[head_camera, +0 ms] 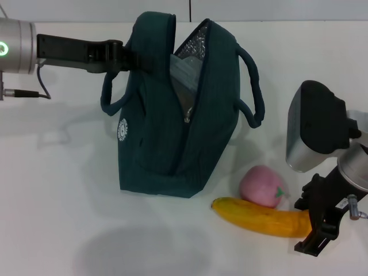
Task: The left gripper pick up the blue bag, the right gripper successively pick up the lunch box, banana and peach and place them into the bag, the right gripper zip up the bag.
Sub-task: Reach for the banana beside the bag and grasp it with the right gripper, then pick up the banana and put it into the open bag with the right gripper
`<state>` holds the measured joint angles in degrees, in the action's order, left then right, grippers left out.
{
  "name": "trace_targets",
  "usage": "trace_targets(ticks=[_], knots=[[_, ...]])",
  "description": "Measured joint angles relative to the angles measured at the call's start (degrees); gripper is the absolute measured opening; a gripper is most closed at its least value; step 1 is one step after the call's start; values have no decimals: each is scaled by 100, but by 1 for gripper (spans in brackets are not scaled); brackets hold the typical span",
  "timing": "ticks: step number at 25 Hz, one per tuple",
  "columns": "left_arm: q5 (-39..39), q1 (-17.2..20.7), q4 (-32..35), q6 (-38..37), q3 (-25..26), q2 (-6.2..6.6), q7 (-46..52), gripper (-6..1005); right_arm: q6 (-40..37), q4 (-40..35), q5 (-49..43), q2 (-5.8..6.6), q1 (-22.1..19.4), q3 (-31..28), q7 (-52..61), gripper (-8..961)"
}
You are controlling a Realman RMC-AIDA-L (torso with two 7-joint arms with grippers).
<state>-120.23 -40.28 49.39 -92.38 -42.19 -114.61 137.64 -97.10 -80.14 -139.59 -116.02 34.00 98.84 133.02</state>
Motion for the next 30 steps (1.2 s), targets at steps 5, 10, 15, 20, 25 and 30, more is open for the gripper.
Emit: trace_targets(ticks=[5,10,15,20,25,30], knots=[[0,-6,0,24,0,2,0,41,46,39,-24,-6,25,46,12,805],[0,-5,0,47,0,5,0,42,52,64,-38,-7,71,49,13,704],[0,7,0,51,0,8,0,41,58,184,-195,-10,151,64,52,537],[0,10,0,54,0,12,0,42,94,253,-281,-13,180,123,74,474],[0,12,0,54,0,17,0,42,149,258,-318,-4,166,88,81,462],[0,19,0,54,0,30,0,42,55,198,-243,13,139,-166,61,463]])
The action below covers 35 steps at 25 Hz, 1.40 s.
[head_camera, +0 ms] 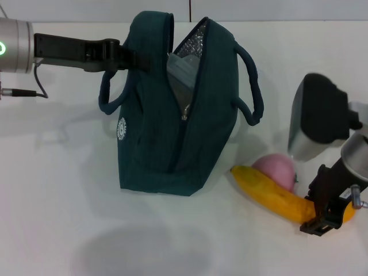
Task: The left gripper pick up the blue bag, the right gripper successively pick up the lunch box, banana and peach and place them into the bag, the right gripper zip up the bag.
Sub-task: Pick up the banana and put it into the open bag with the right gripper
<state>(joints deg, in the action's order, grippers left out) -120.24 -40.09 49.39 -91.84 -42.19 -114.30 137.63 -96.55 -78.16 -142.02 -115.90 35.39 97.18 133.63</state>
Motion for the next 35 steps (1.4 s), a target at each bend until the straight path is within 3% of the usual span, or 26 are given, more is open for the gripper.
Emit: trace_targets(ticks=[10,18,23,26,29,33,35], knots=[[0,-41,0,-1,0,5,0,41,-759,401,997,34,0,-1363,-532,460],[0,-29,0,3,0,5,0,41,-1801,1580,1663,91,37,-3525,-1566,458],[0,-43,0,7,0,0,0,42,-2403,2381,2151,297,41,-4561,-2292,458],[0,-48,0,8,0,-2,0,42,-2600,2905,2715,470,-24,-5036,-2872,457],[0,-48,0,9,0,-1,0,41,-2609,3488,3424,567,-117,-5638,-3579,457],[187,-38,0,9,0,-3,16,41,-2489,4150,4424,506,-242,-6178,-4562,457],[358,-10,-5,-9,0,-5,33,41,-2318,4420,5009,323,-309,-6250,-5121,457]])
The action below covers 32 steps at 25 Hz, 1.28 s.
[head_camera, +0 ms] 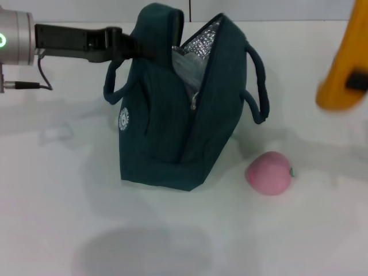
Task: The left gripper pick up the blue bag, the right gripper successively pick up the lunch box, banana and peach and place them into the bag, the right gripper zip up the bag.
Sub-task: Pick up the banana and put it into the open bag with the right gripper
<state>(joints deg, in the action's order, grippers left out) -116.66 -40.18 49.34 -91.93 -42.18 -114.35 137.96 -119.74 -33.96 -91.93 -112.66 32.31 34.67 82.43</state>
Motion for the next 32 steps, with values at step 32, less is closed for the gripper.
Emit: trace_targets(ticks=[32], knots=[[382,29,-457,-53,-10,68,-313,42,2099,3758,2028,-362,1204,389,262,456]])
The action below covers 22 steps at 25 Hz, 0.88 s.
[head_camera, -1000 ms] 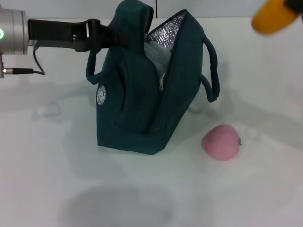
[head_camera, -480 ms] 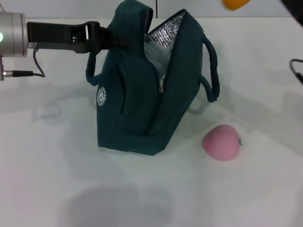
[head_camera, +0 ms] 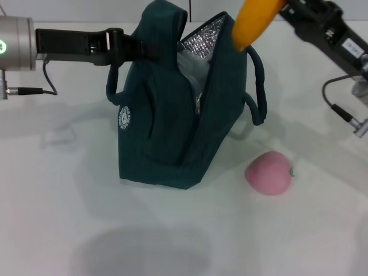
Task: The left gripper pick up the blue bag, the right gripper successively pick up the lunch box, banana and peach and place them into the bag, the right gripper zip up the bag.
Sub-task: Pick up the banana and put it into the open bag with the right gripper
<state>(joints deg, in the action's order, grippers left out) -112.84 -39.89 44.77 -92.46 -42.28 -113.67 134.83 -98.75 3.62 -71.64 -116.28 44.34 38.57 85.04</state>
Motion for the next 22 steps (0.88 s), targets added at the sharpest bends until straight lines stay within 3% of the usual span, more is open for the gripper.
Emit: trace_targets(ticks=[11,22], knots=[[0,-54,-56,0,-6,-15,-25,41,803,87,-799,0,351,86,416,456],[1,-56,-57,8,1,-15,-27,42,636,10,-813,0,448,20,296,455]])
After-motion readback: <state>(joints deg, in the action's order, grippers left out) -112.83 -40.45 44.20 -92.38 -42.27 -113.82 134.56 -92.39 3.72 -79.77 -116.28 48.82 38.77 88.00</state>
